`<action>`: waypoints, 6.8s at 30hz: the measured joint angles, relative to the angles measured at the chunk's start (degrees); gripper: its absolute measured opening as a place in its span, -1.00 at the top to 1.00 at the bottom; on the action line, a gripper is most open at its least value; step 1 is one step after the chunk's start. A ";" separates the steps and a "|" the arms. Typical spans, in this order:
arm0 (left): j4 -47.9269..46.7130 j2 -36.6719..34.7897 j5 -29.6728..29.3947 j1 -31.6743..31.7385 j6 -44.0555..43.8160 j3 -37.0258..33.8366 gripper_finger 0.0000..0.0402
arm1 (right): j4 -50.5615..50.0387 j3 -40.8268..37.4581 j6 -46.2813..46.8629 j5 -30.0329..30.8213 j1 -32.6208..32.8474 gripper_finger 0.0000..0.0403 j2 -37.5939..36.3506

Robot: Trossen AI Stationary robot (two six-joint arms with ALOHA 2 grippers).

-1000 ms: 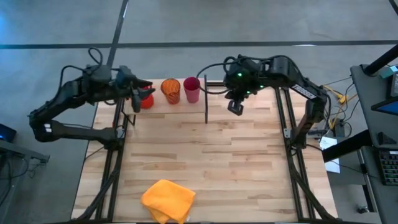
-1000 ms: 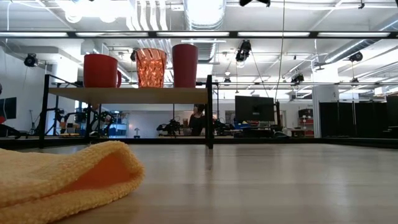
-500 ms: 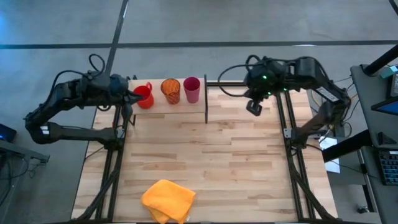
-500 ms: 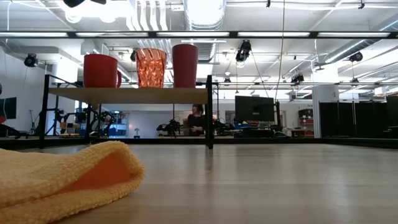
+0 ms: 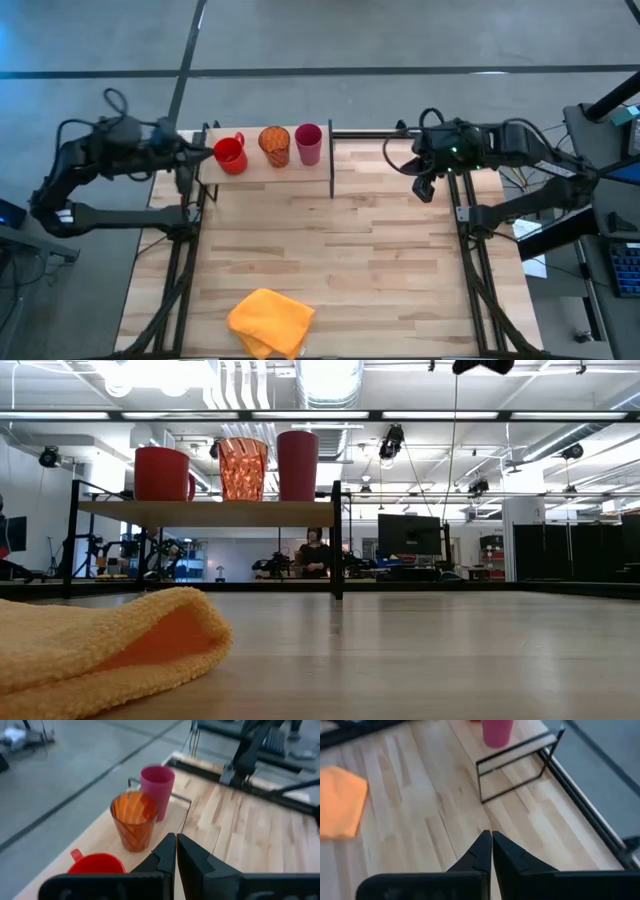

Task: Stack small to large cups/mugs on shelf
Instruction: Return to Home Position

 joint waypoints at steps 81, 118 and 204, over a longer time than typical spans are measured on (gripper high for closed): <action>70.41 -39.01 14.31 -0.02 -7.67 -68.18 1.00 | 68.55 -79.35 4.49 -7.76 -0.07 0.96 -67.13; 84.43 -38.45 19.79 0.00 -11.36 -78.70 1.00 | 72.79 -88.68 7.08 -10.28 -0.02 0.96 -67.13; 76.28 -38.25 19.87 0.00 -11.73 -78.80 1.00 | 70.60 -88.59 12.88 -10.16 -0.04 0.96 -66.54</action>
